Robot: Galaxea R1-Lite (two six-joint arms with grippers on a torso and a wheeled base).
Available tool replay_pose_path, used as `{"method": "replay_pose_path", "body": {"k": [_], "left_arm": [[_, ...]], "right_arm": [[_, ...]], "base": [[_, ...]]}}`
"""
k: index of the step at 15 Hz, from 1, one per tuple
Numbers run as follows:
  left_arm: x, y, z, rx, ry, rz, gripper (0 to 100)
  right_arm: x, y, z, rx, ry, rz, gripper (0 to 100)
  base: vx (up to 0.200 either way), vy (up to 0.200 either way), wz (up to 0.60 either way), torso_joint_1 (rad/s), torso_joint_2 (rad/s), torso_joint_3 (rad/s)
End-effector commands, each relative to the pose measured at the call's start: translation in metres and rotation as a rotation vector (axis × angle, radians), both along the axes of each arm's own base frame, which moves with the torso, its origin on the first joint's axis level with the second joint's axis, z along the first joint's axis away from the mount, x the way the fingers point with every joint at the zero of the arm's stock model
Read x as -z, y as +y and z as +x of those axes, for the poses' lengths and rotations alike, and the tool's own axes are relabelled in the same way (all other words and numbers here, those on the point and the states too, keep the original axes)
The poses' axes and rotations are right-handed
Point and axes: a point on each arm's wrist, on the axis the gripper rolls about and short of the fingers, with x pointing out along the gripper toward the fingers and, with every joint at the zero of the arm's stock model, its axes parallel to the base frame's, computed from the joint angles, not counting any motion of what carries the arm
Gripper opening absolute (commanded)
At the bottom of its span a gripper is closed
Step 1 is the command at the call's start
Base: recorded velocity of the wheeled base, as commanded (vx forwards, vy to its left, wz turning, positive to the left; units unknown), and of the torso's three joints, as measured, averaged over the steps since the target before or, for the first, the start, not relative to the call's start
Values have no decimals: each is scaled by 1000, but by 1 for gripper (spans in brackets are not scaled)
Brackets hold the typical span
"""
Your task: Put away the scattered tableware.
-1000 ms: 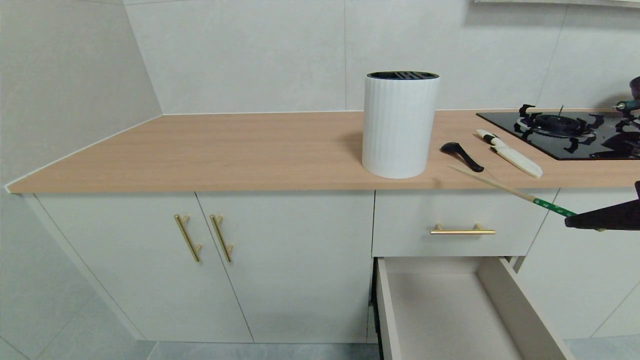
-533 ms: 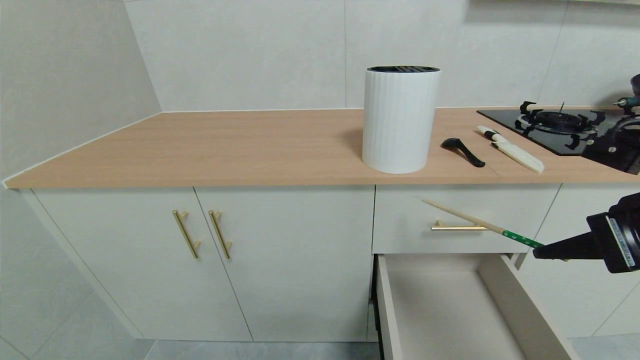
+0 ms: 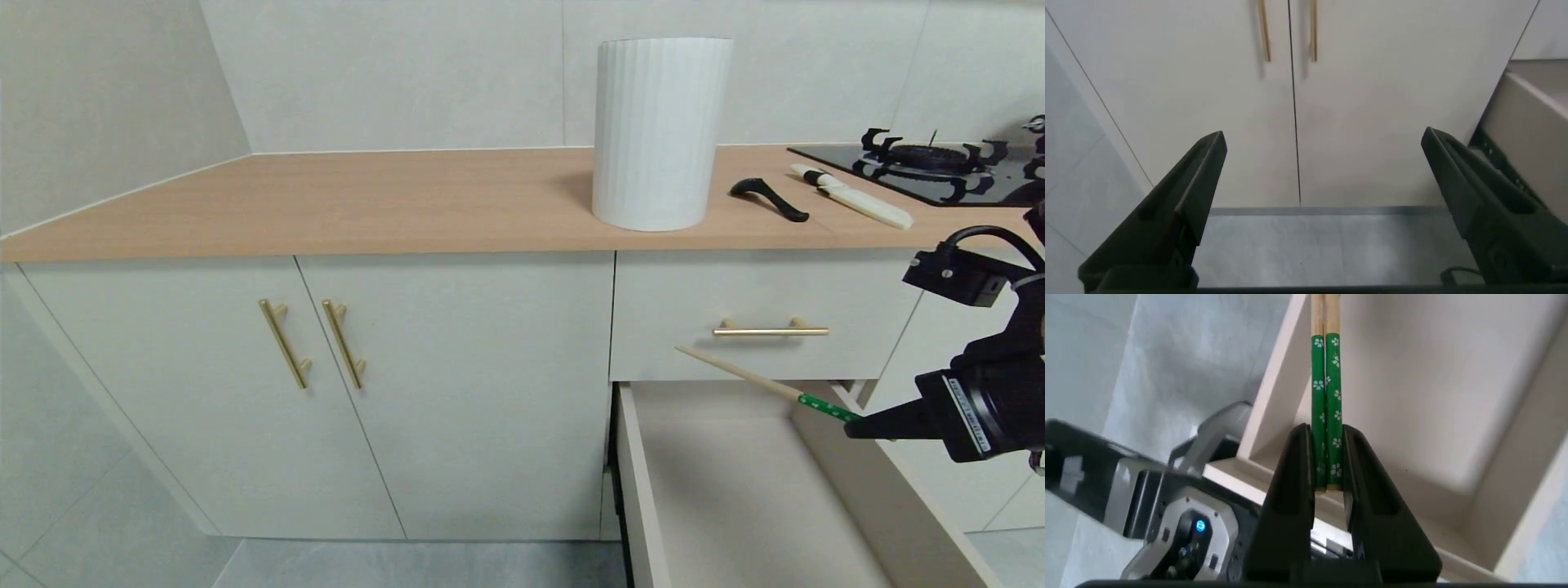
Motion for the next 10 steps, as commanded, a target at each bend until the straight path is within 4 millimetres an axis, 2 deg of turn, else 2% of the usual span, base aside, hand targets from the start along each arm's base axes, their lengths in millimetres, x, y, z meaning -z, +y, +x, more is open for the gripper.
{"method": "replay_pose_path", "body": {"k": [1, 10], "left_arm": [[0, 0, 0, -1, 2, 0, 100], [0, 0, 0, 0, 2, 0, 100]], "right_arm": [[4, 2, 4, 0, 19, -5, 0], [25, 10, 27, 5, 92, -41, 0]], "base": [[0, 0, 0, -27, 144, 100], [0, 0, 0, -2, 8, 5]]}}
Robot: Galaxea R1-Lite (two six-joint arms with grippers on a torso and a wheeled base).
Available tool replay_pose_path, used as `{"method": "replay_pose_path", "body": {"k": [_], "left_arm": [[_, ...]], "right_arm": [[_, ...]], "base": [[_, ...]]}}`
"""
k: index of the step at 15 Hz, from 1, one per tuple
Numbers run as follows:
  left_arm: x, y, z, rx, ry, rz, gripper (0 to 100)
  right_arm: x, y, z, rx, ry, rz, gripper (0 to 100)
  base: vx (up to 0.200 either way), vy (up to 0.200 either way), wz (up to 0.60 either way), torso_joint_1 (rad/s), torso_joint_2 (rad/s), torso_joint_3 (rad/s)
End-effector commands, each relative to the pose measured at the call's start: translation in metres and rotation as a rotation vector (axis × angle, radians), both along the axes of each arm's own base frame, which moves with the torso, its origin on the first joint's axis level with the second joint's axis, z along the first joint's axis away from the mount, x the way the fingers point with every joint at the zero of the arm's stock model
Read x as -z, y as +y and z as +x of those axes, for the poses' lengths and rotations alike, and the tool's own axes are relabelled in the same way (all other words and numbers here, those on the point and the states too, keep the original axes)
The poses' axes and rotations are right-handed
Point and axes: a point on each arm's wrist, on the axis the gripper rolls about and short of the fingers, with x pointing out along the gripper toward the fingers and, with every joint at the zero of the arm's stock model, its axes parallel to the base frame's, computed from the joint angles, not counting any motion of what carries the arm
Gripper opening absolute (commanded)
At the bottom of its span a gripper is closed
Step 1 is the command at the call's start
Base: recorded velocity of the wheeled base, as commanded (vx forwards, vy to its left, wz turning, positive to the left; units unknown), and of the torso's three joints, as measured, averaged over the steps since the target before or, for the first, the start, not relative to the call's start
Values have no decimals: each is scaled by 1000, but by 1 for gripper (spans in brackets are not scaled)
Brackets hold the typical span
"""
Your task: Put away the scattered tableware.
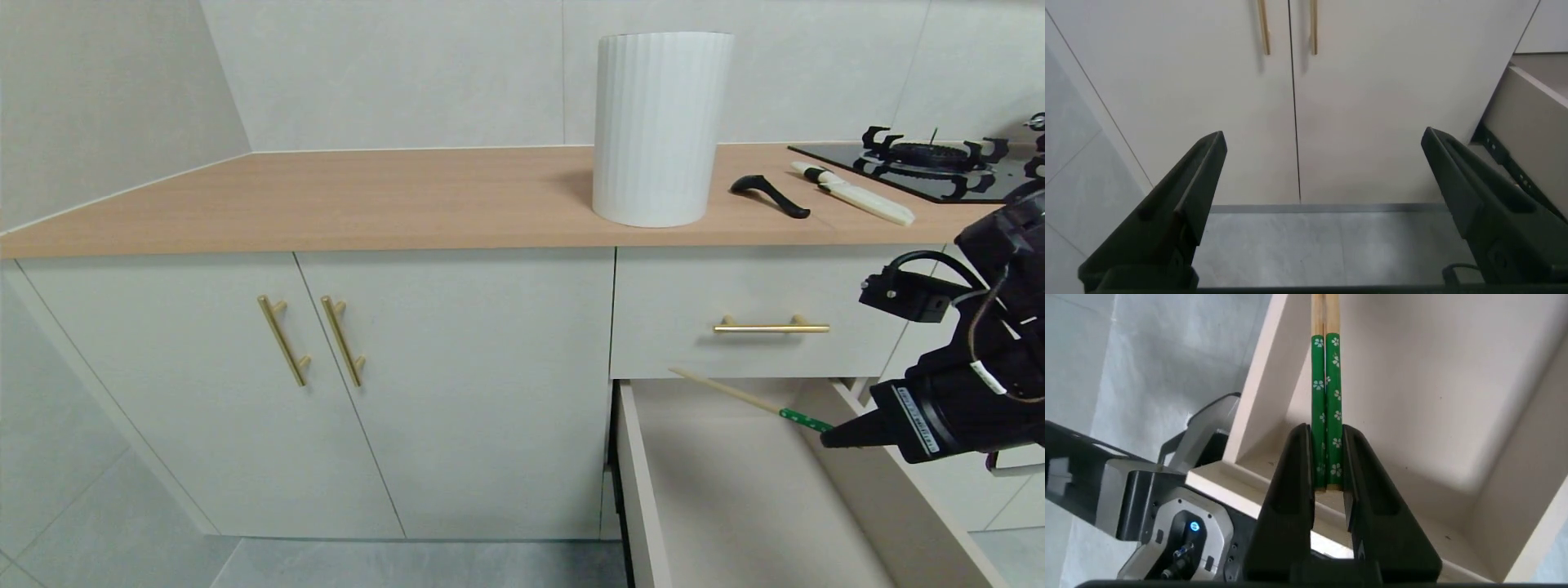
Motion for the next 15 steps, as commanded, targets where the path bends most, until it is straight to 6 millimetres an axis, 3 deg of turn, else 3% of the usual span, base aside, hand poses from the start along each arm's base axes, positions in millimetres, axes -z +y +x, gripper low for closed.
{"method": "replay_pose_path", "body": {"k": [1, 5, 8, 12, 15], "left_arm": [[0, 0, 0, 0, 1, 0, 100], [0, 0, 0, 2, 2, 0, 100], [0, 0, 0, 2, 2, 0, 100], [0, 0, 0, -1, 2, 0, 100], [0, 0, 0, -1, 2, 0, 100]], "right_arm": [[25, 9, 24, 1, 100, -39, 0], [77, 23, 66, 71, 228, -178, 0], [111, 33, 91, 145, 274, -184, 0], [149, 41, 114, 188, 257, -152, 0], [171, 46, 121, 205, 254, -170, 0]], "base": [[0, 0, 0, 0, 0, 0], [0, 0, 0, 0, 0, 0], [0, 0, 0, 0, 0, 0], [0, 0, 0, 0, 0, 0], [0, 0, 0, 0, 0, 0]]}}
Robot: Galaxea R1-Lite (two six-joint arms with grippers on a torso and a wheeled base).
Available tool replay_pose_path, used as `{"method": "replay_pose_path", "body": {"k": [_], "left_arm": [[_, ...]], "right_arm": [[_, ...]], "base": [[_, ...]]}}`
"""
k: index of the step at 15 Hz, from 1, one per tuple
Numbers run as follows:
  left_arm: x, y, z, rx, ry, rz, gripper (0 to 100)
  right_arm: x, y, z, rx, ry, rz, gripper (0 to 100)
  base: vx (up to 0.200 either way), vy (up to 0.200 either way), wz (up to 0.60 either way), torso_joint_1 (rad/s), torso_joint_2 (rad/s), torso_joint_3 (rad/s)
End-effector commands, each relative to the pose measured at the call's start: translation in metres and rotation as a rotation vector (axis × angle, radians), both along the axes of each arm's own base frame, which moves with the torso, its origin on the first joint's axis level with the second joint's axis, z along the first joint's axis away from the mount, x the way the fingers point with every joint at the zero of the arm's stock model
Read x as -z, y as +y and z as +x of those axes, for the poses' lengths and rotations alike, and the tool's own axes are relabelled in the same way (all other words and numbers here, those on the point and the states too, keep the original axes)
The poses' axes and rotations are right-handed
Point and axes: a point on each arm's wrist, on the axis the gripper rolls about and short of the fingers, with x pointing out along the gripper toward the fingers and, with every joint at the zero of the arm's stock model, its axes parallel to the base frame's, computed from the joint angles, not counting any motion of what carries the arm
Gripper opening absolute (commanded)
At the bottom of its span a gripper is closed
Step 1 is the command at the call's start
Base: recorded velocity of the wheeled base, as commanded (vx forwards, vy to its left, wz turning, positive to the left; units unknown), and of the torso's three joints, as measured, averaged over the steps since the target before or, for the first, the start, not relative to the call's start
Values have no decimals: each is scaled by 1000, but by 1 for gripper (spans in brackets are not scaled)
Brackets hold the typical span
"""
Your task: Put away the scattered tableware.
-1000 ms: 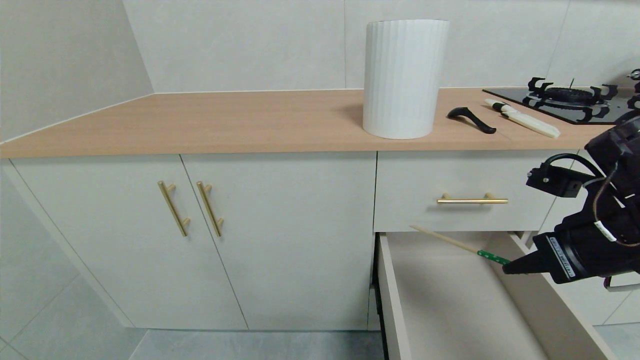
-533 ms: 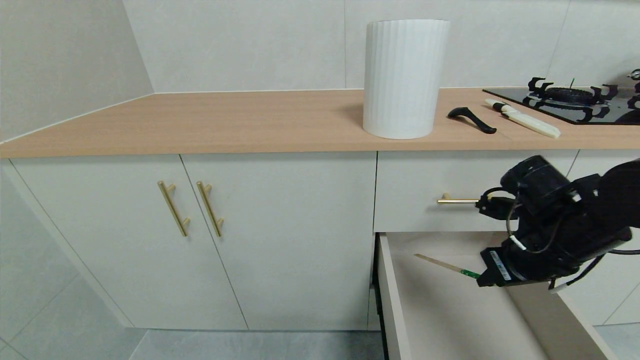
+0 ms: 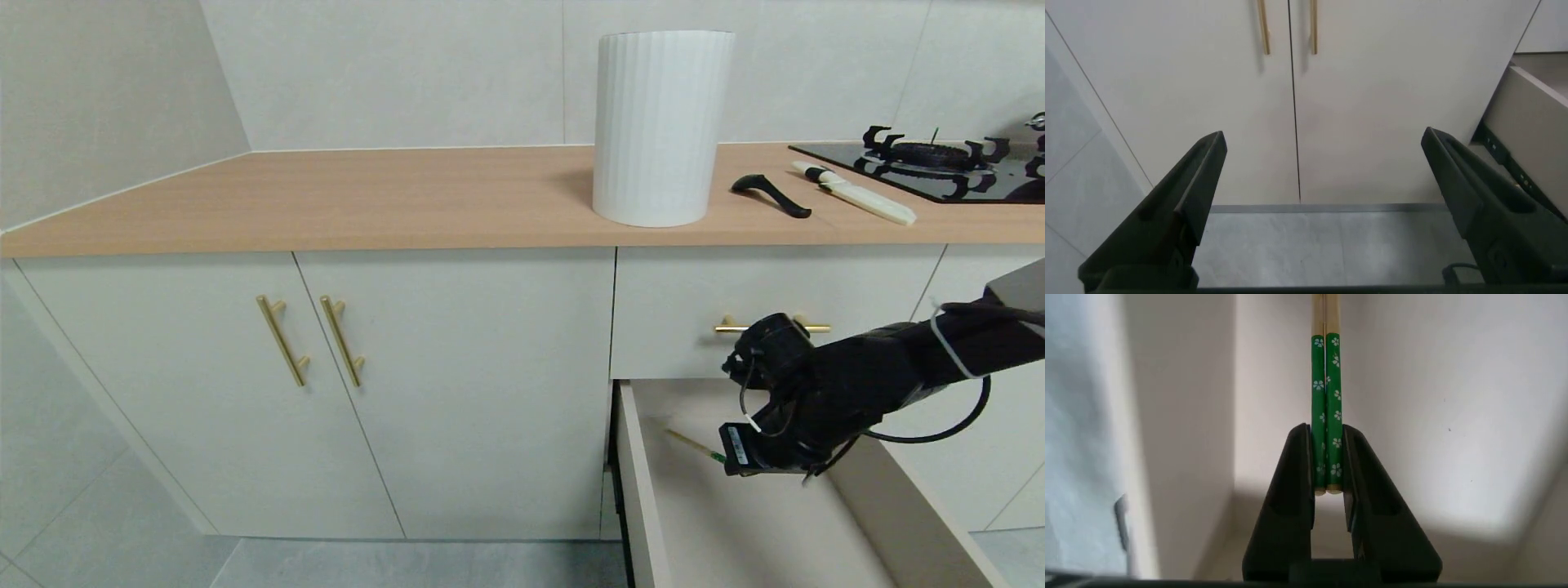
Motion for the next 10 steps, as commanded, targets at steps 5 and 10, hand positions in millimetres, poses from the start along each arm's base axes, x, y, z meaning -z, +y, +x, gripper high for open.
{"method": "replay_pose_path", "body": {"k": [5, 10], "left_arm": [[0, 0, 0, 1, 1, 0, 100], [0, 0, 0, 0, 1, 0, 100]], "right_arm": [[55, 15, 6, 14, 41, -61, 0], [84, 21, 7, 34, 44, -112, 0]], "base": [[0, 0, 0, 0, 0, 0], [0, 0, 0, 0, 0, 0]]}}
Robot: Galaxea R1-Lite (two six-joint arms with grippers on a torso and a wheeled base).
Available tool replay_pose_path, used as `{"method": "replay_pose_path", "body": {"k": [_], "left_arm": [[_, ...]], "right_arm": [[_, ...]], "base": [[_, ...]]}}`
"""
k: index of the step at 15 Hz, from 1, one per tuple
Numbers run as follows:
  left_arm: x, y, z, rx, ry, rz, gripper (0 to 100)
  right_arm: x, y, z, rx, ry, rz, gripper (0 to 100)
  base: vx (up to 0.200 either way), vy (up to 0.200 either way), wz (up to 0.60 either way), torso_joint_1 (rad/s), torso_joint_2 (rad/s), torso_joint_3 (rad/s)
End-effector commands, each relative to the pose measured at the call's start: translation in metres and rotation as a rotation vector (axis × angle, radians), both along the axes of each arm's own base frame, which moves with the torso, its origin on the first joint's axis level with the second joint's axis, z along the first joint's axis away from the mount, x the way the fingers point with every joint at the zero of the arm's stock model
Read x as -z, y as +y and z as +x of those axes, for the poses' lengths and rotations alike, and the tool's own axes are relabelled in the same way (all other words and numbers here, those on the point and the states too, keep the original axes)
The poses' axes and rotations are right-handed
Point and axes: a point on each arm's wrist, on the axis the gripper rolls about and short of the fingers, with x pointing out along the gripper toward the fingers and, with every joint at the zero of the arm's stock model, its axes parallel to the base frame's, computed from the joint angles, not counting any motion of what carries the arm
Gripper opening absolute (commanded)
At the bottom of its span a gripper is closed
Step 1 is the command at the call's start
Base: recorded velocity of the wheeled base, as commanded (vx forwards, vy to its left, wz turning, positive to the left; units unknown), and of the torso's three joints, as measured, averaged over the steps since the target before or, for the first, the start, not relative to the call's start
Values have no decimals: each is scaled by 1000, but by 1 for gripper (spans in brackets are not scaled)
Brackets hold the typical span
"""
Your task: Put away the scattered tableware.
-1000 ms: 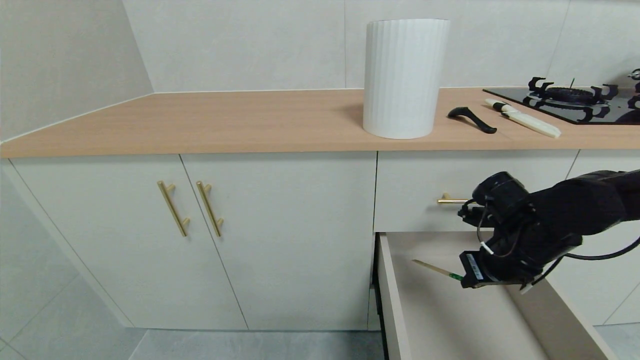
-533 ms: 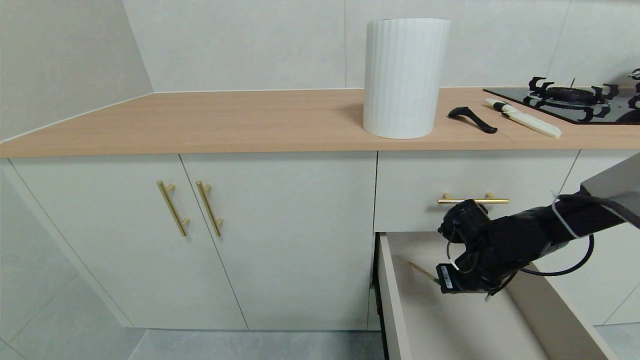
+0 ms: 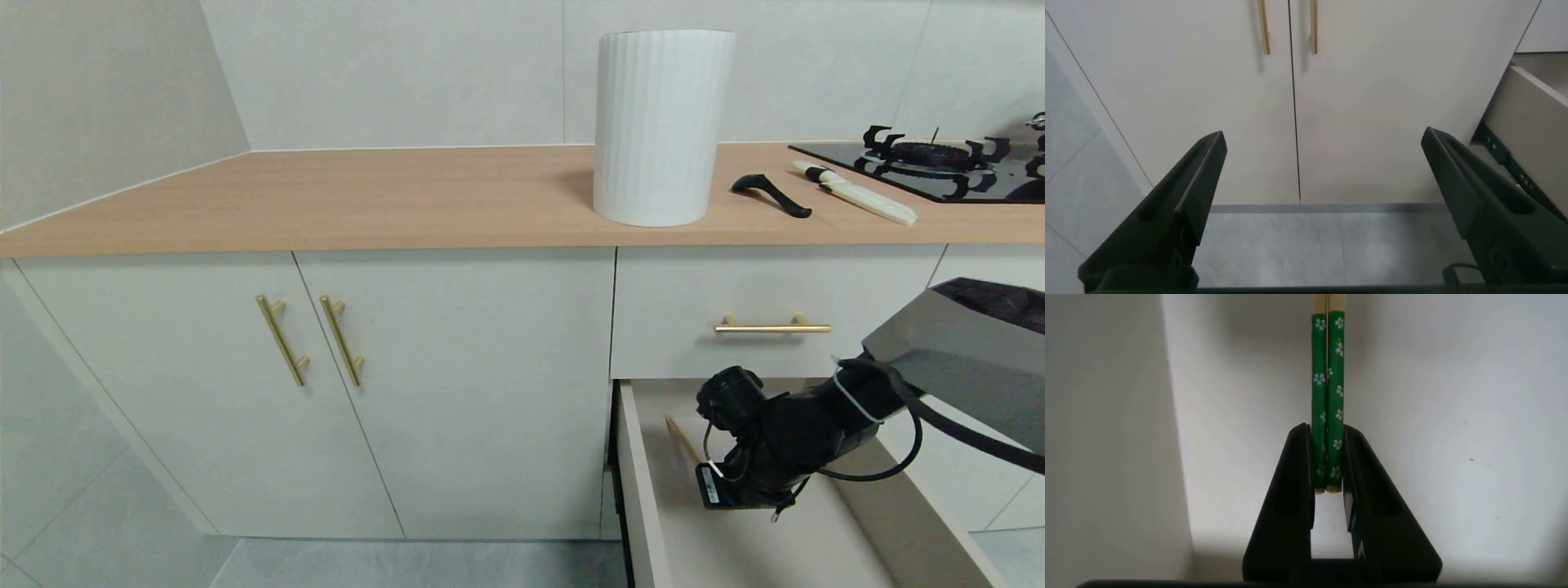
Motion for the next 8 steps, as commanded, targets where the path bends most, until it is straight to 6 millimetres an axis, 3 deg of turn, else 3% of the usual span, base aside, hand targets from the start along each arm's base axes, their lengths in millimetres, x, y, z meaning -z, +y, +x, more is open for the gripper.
{"method": "replay_pose_path", "body": {"k": [1, 5, 8], "left_arm": [[0, 0, 0, 0, 1, 0, 100], [0, 0, 0, 2, 3, 0, 100], [0, 0, 0, -1, 1, 0, 100]], "right_arm": [[18, 5, -2, -5, 30, -19, 0], [37, 7, 1, 18, 14, -64, 0], [37, 7, 1, 17, 14, -64, 0]], "base": [[0, 0, 0, 0, 0, 0], [0, 0, 0, 0, 0, 0], [0, 0, 0, 0, 0, 0]]}}
